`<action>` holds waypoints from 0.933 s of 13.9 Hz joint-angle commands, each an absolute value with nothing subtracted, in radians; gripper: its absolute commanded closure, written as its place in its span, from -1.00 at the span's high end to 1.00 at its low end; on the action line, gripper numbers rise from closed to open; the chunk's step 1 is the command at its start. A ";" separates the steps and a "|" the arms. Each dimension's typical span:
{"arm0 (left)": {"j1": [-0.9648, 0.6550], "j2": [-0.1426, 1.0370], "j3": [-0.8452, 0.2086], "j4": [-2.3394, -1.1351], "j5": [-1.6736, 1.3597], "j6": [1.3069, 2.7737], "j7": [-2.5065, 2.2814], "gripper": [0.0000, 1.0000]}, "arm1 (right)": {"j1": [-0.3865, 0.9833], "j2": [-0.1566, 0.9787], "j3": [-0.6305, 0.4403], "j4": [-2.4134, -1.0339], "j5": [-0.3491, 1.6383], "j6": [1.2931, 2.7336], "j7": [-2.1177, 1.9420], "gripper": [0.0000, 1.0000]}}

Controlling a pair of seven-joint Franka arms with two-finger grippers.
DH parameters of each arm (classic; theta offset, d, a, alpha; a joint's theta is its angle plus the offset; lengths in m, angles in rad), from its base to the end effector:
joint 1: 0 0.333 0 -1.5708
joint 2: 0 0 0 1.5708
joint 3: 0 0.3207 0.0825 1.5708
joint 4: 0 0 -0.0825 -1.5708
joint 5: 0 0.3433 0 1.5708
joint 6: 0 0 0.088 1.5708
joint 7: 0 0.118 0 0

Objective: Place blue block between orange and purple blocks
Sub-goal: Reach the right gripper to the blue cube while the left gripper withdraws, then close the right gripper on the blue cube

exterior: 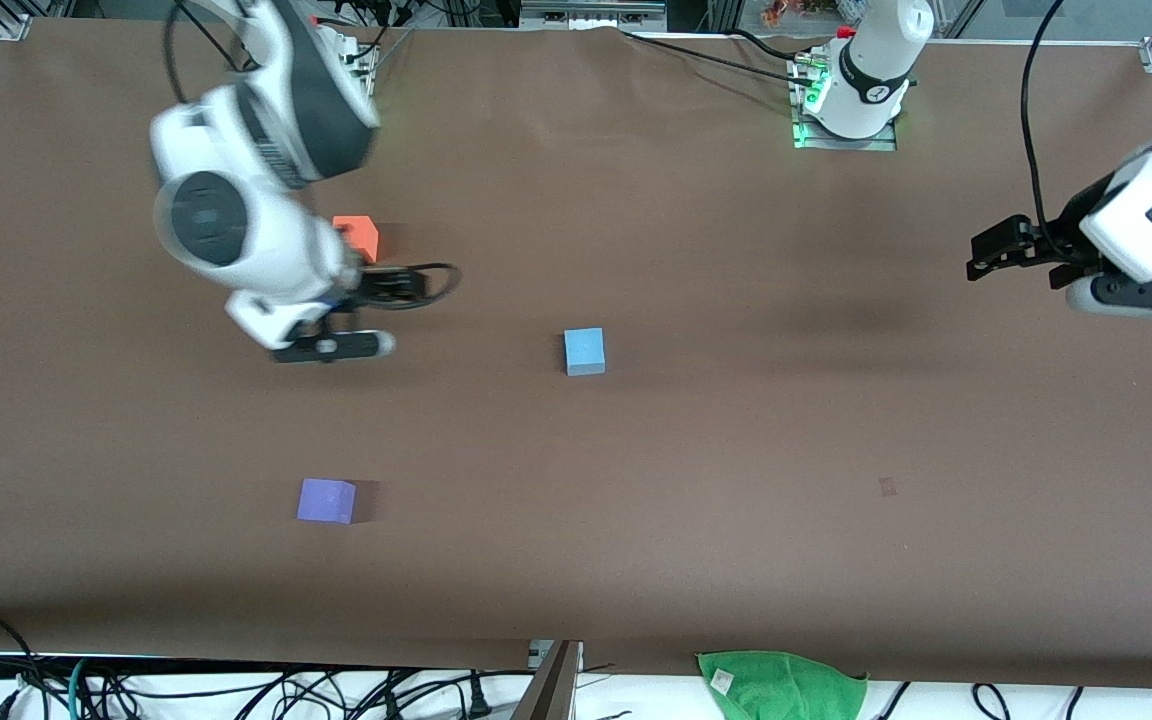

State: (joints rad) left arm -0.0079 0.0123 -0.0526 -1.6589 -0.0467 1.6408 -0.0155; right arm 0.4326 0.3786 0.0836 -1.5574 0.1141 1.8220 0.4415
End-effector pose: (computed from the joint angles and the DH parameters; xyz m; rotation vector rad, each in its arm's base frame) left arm 0.5194 -0.0365 0.5798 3.0946 -0.0635 -0.0498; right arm 0.5368 0.3091 0.4293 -3.0585 -0.0549 0.2525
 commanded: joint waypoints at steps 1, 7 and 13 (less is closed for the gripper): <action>-0.026 -0.101 -0.043 -1.787 -0.006 1.691 0.002 1.00 | 0.569 0.506 0.074 -1.525 0.109 2.007 0.631 1.00; -0.026 -0.058 -0.067 -1.715 0.034 1.638 -0.041 1.00 | 0.698 0.699 0.063 -1.459 0.049 2.333 0.770 1.00; -0.026 -0.058 -0.069 -1.715 0.023 1.637 -0.049 1.00 | 0.756 0.756 0.063 -1.439 -0.158 2.342 0.857 1.00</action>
State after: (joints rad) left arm -0.0167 -0.0690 -0.0715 -1.7410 0.0078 1.6515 -0.0350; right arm 0.7333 0.7323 0.0742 -1.4670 -0.1124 2.3447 0.8338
